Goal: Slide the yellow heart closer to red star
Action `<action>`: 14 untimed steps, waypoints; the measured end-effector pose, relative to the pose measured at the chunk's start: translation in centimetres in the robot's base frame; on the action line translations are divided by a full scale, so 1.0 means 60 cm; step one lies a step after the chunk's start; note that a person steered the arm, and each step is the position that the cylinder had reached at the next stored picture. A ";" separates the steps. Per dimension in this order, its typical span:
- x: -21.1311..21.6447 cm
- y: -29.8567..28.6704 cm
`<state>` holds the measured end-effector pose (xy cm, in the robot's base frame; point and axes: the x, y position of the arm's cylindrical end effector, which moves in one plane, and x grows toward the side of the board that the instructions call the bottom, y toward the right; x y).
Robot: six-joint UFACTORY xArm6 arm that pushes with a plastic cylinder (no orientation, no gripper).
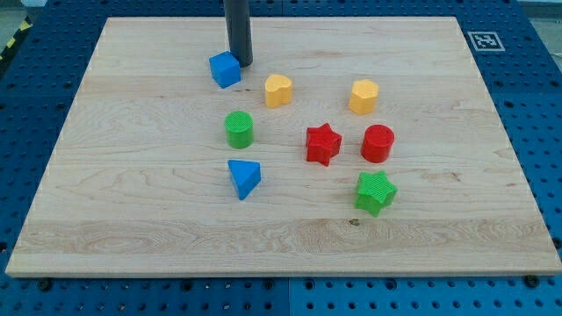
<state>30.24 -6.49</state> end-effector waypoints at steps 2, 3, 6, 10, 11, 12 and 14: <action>0.044 0.035; 0.054 0.047; 0.074 0.053; 0.077 0.080; 0.076 0.081; 0.075 0.087; 0.075 0.095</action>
<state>34.75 -0.78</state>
